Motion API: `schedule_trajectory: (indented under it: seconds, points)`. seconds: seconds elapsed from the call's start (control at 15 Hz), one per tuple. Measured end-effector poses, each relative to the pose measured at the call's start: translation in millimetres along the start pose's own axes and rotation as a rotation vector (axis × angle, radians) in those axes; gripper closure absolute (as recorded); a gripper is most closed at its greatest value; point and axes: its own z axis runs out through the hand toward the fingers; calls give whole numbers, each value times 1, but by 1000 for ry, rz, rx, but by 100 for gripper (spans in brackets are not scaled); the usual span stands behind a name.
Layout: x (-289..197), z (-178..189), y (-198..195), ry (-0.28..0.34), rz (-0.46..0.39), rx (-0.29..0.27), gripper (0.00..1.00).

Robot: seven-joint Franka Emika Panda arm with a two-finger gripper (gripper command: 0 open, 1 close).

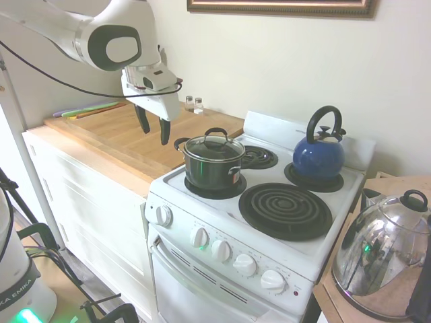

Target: Uncover the lid of the pot

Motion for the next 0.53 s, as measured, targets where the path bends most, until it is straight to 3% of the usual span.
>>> schedule_trajectory:
  seconds: [0.27, 0.53]
  points:
    - [47, -22, 14, 51, 141, 44, 0]
    - [69, -13, 6, 142, 311, 69, 0]
